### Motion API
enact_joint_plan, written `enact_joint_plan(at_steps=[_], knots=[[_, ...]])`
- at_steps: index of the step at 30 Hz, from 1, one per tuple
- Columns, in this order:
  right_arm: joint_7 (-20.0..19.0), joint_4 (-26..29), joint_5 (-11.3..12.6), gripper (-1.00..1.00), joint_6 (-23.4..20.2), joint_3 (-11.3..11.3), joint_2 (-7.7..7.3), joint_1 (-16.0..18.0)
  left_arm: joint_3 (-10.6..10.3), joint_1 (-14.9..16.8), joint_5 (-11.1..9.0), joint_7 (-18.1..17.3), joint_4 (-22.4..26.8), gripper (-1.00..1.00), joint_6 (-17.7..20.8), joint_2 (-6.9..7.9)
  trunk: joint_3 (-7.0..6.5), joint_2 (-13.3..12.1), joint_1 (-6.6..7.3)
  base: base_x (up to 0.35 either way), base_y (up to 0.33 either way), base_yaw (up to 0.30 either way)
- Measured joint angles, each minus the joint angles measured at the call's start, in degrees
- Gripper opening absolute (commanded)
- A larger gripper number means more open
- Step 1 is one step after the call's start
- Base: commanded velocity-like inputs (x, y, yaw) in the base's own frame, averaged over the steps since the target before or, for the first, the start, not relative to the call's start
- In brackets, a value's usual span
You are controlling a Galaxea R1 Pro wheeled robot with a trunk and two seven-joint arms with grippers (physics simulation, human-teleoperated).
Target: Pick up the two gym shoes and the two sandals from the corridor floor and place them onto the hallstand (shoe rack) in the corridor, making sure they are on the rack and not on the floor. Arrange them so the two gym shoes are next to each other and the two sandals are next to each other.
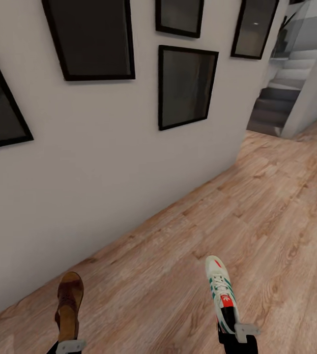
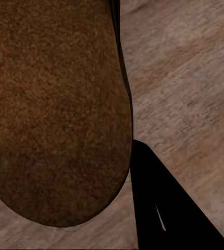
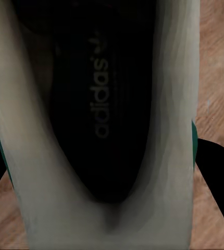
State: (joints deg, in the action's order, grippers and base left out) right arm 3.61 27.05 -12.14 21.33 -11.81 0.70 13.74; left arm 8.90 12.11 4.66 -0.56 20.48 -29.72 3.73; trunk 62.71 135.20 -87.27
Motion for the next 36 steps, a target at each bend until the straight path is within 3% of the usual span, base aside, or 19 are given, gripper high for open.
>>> enact_joint_plan(at_steps=[36], knots=[[0.0, -0.8, 0.0, -1.00, 0.0, 0.0, 0.03, 0.0, 0.1, 0.0, -0.1, 0.0, -1.5, -1.00, 0.0, 0.15, -1.91, 0.0, 0.01, 0.254, -0.184, -0.235]])
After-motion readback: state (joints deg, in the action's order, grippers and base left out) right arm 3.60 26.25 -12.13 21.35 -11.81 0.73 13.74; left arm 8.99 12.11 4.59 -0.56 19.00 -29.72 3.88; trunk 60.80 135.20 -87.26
